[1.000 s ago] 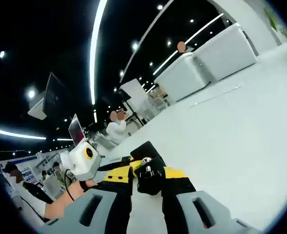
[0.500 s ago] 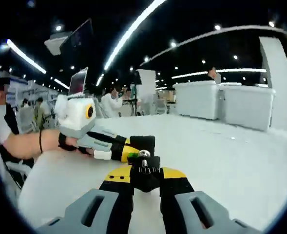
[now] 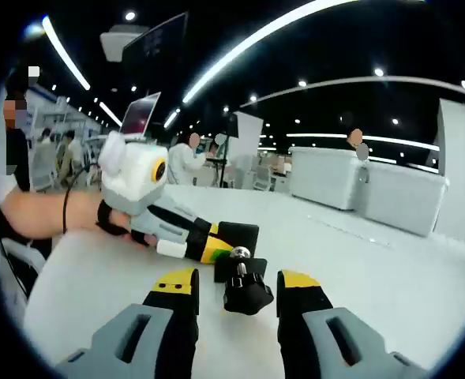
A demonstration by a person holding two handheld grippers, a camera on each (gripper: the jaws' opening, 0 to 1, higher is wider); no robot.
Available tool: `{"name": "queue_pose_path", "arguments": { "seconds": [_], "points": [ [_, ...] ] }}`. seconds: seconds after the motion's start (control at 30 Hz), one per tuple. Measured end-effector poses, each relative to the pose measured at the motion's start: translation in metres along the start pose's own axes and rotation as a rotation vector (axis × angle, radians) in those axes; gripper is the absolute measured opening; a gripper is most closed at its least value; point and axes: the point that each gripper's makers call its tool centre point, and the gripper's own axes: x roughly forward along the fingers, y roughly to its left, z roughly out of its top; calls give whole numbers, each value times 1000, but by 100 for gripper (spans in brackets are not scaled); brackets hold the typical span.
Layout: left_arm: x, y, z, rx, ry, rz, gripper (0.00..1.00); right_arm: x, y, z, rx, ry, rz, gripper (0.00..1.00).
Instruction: Clamp the fixed fixture on the desktop, loosen the retaining clip, secure it to the edge of the desk, and tighten the retaining clip.
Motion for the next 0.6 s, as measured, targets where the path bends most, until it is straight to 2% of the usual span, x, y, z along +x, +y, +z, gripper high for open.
{"name": "queue_pose_path", "arguments": {
  "seconds": [0.13,0.2,0.27,0.33,0.47,0.6],
  "points": [
    [2,3,-1,0,0,0,5,-4,-19,-15,284,39,-40,38],
    [4,6,-1,0,1,0,5,-5,-28,-18,379,51,-53,37],
    [3,6,-1,0,1,0,5,-6,-25,-15,457,42,-21,34],
    [4,4,0,1,1,1,5,-6,-22,-15,462,48,-6,29],
    [3,1,1,0,2,1,5,-4,-12,-17,432,66,15,26],
    [-1,-5,1,1,1,1,5,-3,-12,-18,401,76,3,25]
  ]
}}
